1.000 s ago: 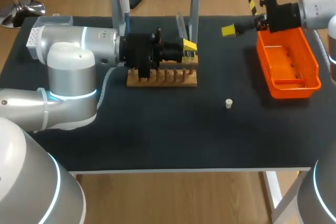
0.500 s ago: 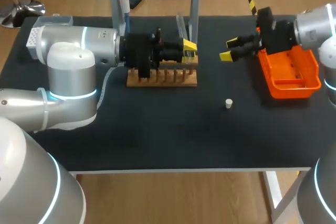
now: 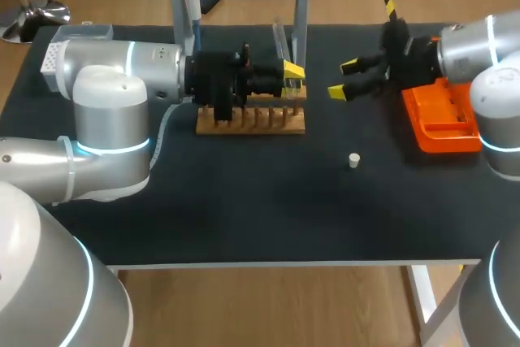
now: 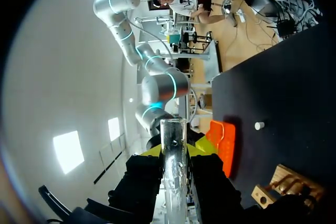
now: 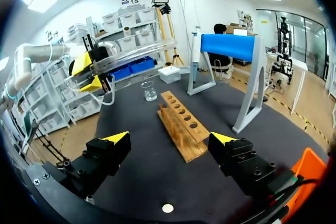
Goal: Invert the test tube, pick up the pipette, mount the tip to pipette, aspirate from beaker and dispense into the tube, eject the tip, return the pipette, and cap with the stopper.
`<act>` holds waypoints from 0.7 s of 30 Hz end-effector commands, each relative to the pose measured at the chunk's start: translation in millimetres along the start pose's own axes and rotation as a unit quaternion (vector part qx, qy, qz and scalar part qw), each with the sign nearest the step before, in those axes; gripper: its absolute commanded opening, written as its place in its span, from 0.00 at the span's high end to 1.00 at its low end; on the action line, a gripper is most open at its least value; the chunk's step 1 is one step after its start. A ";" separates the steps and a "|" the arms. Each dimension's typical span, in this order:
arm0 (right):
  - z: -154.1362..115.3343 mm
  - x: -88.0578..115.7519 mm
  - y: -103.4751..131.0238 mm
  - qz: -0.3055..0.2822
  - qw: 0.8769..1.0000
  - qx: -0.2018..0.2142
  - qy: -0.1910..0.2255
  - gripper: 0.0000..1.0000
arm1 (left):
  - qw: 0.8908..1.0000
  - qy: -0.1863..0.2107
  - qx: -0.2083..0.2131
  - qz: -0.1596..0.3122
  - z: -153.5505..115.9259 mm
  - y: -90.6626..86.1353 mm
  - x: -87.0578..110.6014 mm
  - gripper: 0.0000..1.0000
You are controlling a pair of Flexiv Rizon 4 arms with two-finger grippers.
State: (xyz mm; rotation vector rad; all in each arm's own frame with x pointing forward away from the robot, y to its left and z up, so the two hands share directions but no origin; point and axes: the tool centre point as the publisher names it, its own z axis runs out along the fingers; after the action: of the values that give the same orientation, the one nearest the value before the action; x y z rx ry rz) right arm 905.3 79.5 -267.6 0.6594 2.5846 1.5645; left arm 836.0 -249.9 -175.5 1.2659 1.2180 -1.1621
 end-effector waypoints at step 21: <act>61.3 -3.4 -30.2 -0.060 0.998 0.011 -0.015 0.00 | 1.000 -0.001 0.000 0.001 -0.7 -0.2 0.2 1.00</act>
State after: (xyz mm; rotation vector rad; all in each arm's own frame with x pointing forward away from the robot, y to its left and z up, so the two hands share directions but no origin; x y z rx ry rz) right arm 911.3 115.2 -321.5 0.4962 2.5874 1.4398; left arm 836.0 -249.9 -175.5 1.2659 1.2180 -1.1621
